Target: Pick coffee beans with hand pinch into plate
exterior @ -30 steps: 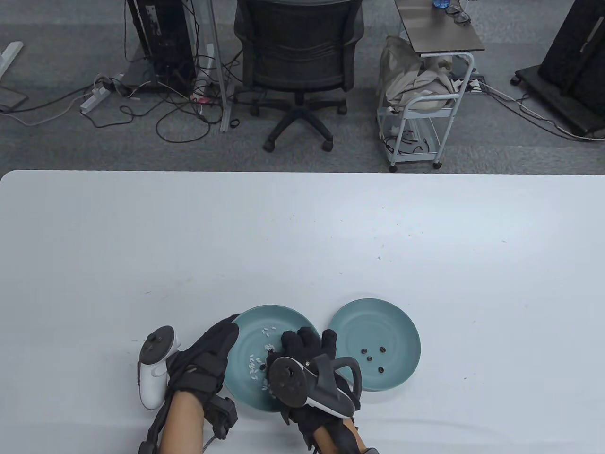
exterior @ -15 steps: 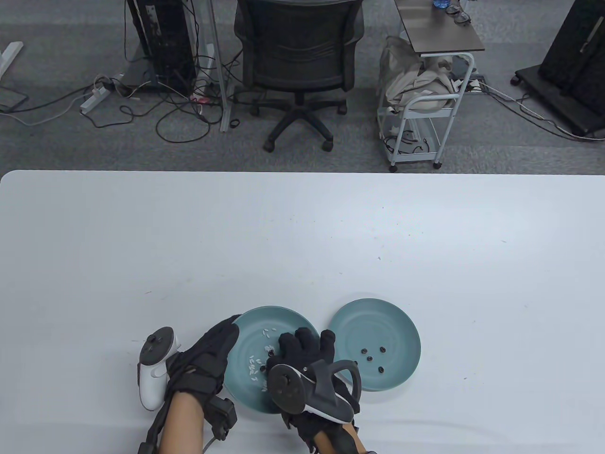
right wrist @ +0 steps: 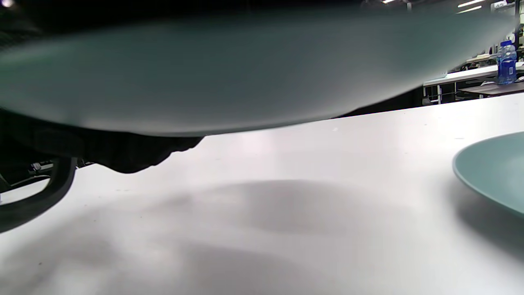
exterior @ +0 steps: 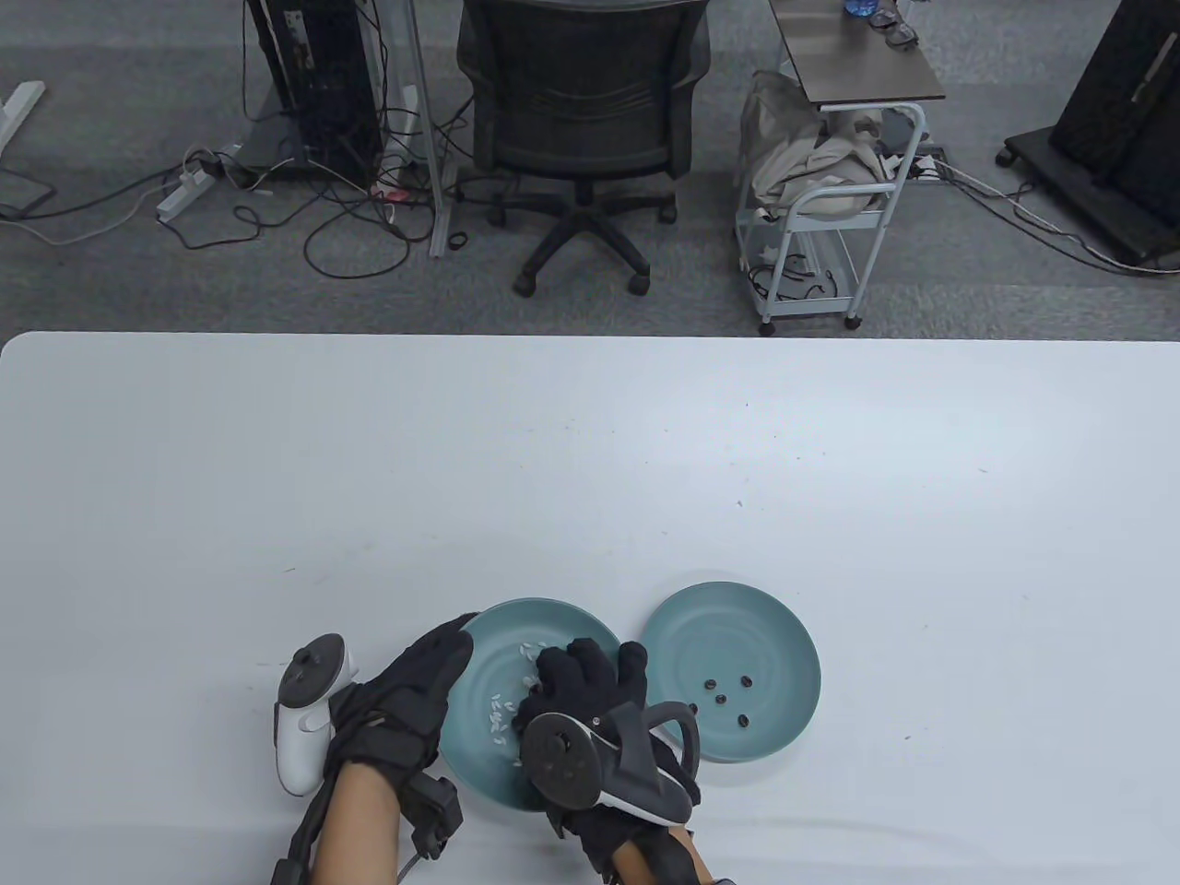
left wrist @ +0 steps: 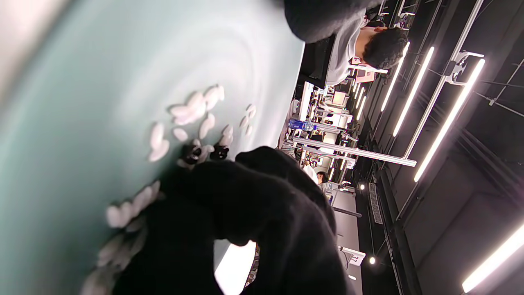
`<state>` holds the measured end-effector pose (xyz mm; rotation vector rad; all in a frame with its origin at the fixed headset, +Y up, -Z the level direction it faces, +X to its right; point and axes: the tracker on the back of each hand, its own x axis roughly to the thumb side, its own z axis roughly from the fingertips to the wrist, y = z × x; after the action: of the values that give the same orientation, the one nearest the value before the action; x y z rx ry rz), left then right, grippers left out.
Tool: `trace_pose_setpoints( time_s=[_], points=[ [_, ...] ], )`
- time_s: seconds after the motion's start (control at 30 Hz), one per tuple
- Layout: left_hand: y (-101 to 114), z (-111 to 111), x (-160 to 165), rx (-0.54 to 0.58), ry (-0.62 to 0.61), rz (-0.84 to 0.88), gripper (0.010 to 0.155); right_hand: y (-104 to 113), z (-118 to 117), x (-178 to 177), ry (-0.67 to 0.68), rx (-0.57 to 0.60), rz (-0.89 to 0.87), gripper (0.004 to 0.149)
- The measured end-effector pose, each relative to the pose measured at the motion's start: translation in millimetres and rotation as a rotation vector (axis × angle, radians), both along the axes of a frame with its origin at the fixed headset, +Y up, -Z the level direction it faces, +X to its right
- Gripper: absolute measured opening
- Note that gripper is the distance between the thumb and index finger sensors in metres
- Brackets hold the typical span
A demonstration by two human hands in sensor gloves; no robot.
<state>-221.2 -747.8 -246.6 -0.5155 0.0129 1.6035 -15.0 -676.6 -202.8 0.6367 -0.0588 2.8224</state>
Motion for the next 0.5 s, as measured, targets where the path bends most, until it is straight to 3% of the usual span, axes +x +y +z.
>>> trace_pose_setpoints(
  time_s=[0.2, 0.5],
  points=[
    [1.0, 0.4, -0.7, -0.002, -0.011, -0.037, 0.054, -0.6, 4.5, -11.0, 0.018, 0.044, 0.114, 0.036],
    [2.9, 0.1, 1.3, 0.004, -0.005, 0.007, 0.054, 0.2, 0.6, -5.4, 0.021, 0.040, 0.008, 0.042]
  ],
)
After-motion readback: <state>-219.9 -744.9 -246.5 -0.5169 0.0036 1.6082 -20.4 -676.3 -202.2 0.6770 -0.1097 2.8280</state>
